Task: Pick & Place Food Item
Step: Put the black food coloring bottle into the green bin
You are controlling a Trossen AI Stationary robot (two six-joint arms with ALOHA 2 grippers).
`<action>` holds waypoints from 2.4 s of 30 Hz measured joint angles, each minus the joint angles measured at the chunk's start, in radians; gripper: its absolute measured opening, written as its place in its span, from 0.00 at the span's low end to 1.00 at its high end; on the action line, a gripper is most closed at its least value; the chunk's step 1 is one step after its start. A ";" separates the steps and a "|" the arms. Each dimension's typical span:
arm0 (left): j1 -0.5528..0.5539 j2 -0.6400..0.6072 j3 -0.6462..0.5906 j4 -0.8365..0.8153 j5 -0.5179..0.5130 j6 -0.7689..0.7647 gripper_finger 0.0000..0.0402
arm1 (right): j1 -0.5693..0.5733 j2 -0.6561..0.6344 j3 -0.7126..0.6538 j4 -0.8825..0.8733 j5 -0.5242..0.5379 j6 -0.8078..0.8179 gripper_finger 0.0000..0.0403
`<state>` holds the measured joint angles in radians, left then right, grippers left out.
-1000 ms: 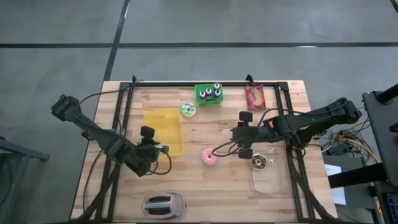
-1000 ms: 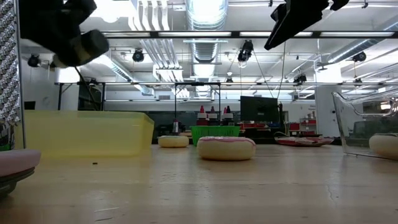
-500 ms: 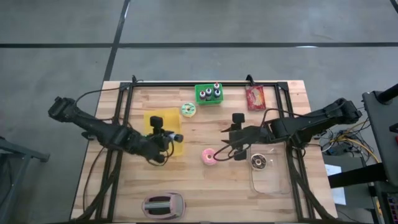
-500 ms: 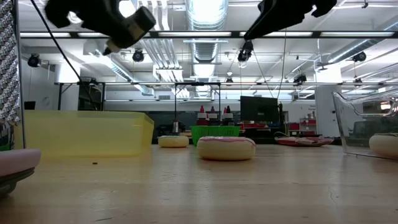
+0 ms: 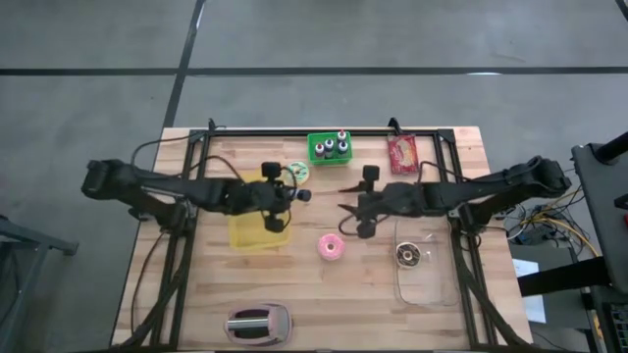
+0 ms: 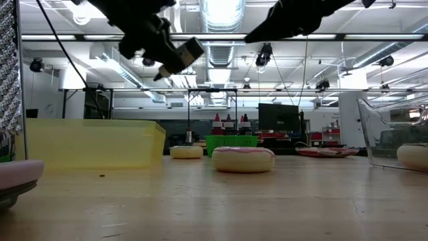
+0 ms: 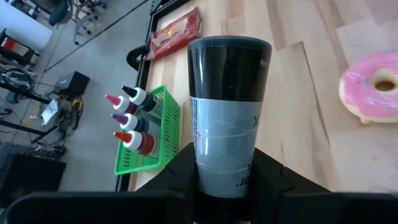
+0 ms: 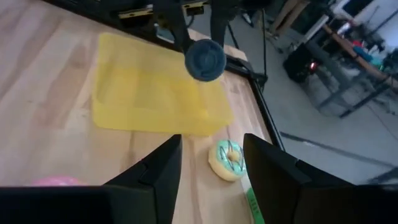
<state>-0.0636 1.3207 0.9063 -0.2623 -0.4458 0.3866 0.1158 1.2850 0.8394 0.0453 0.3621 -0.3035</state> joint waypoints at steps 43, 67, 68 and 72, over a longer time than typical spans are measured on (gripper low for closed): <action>0.212 0.176 0.033 0.266 0.256 0.160 0.22 | -0.203 0.258 0.244 -0.093 -0.253 -0.019 0.64; 0.219 0.176 0.029 0.262 0.264 0.160 0.22 | -0.202 0.290 0.332 -0.251 -0.225 -0.007 0.35; 0.219 0.176 0.029 0.261 0.265 0.160 0.22 | -0.202 0.290 0.332 -0.251 -0.225 -0.007 0.35; 0.219 0.176 0.029 0.262 0.267 0.160 0.22 | -0.202 0.290 0.332 -0.249 -0.225 0.001 0.35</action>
<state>0.1558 1.4971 0.9348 -0.0005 -0.1783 0.5468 -0.0860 1.5749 1.1713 -0.2039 0.1368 -0.3029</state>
